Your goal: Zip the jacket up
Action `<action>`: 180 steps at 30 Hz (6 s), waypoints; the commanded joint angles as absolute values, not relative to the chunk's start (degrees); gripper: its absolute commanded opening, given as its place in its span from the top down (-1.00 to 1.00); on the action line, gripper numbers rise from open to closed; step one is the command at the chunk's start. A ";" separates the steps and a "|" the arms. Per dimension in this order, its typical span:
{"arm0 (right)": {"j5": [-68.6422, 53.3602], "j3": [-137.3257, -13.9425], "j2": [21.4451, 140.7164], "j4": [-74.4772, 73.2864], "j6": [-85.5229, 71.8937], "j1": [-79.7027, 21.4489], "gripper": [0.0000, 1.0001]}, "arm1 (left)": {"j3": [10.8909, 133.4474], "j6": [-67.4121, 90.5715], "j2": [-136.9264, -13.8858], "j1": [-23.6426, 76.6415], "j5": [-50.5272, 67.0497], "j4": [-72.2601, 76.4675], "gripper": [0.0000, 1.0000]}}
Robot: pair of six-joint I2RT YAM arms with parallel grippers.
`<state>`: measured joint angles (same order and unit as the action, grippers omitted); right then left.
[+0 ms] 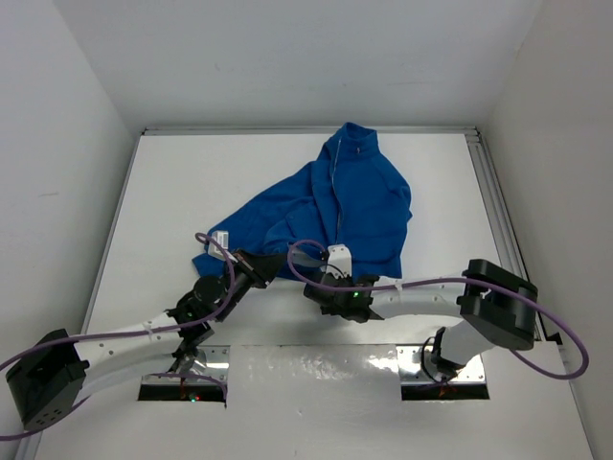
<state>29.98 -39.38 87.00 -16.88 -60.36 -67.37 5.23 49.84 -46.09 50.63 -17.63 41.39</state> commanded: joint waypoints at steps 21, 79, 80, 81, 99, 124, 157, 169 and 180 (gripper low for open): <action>33.40 -31.83 81.57 -10.56 -65.48 -68.03 0.92 | 5.01 50.54 -44.12 50.27 -16.53 43.24 1.00; 16.35 -13.89 46.41 43.07 -22.68 -67.41 1.00 | 7.73 58.71 -42.28 50.54 -1.58 44.47 1.00; 16.52 -13.89 46.32 43.07 -22.50 -67.41 1.00 | 7.73 58.71 -42.28 50.54 -1.41 44.39 1.00; 16.61 -13.89 46.23 42.98 -22.50 -67.41 1.00 | 7.73 58.71 -42.28 50.54 -1.32 44.38 1.00; 17.23 -14.68 46.14 41.84 -21.88 -67.41 1.00 | 7.91 58.18 -42.63 51.15 1.05 44.56 1.00; 19.60 -16.61 47.46 41.13 -21.45 -67.41 1.00 | 8.70 56.69 -42.63 53.52 0.26 42.37 1.00; 23.29 -19.33 52.91 41.66 -28.30 -67.50 1.00 | 9.40 53.44 -42.36 60.03 -5.99 41.66 1.00; 22.67 -24.69 50.70 31.03 -31.29 -67.50 1.00 | 8.70 53.26 -42.62 60.03 -6.94 34.98 1.00; 30.94 -34.89 59.15 19.78 -30.23 -66.80 1.00 | 11.25 53.00 -41.93 60.03 -2.55 32.43 1.00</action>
<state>26.37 -30.33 58.17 18.13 -30.44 -67.35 8.73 54.26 -43.33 58.85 -9.74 32.34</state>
